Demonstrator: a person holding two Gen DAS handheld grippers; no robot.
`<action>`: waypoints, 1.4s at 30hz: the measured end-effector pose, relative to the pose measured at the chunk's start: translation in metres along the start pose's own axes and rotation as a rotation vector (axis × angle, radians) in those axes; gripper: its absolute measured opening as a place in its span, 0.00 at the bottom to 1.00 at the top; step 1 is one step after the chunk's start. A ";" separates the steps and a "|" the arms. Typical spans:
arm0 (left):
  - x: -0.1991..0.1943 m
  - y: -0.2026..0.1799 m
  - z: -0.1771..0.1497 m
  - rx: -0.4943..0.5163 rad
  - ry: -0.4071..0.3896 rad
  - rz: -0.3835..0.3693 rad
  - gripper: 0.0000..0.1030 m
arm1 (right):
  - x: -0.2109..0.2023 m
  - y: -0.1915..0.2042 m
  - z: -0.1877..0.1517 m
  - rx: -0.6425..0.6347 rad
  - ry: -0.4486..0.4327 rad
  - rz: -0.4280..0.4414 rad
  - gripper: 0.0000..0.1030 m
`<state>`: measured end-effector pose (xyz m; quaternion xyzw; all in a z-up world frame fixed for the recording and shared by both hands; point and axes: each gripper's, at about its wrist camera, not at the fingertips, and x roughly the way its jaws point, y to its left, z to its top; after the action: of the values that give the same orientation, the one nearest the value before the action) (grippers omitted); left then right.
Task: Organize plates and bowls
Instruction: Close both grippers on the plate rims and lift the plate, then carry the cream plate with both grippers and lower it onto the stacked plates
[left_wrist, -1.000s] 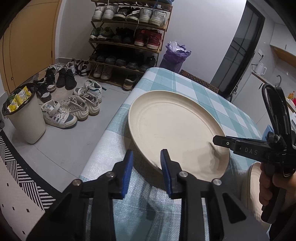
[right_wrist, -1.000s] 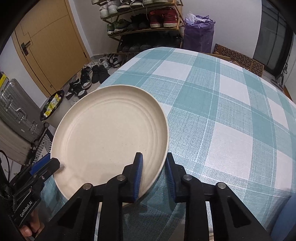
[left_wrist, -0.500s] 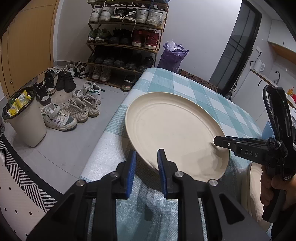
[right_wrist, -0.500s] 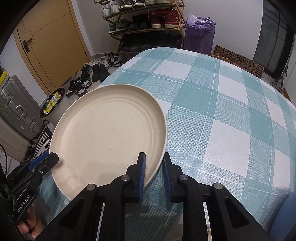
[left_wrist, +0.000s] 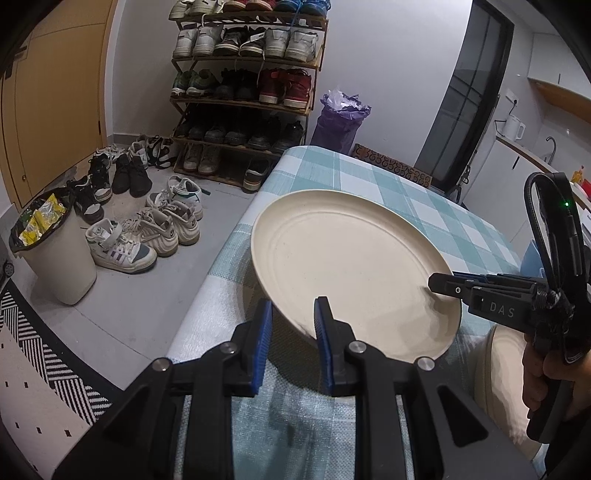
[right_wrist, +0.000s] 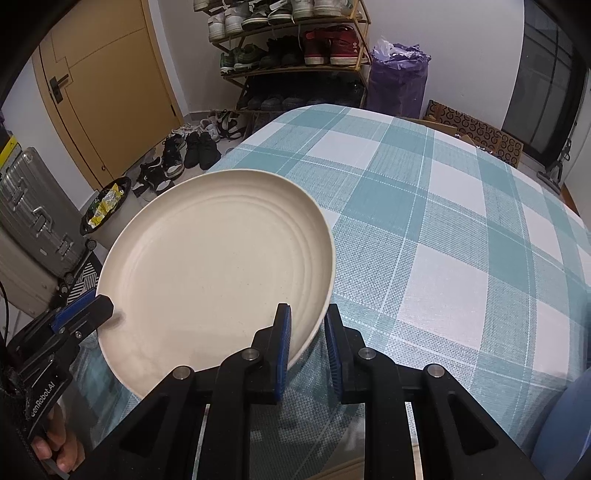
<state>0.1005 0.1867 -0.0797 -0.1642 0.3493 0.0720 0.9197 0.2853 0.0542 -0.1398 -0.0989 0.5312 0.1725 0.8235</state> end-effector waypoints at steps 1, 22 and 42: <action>-0.001 -0.001 0.000 0.003 -0.004 -0.001 0.21 | -0.001 -0.001 0.000 0.001 -0.002 0.000 0.18; -0.036 -0.038 0.008 0.084 -0.074 -0.042 0.21 | -0.064 -0.017 -0.014 0.035 -0.083 -0.038 0.18; -0.053 -0.078 0.002 0.177 -0.086 -0.091 0.21 | -0.107 -0.046 -0.049 0.095 -0.117 -0.080 0.18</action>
<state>0.0814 0.1139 -0.0234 -0.0948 0.3067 0.0060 0.9471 0.2221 -0.0246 -0.0635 -0.0705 0.4855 0.1194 0.8632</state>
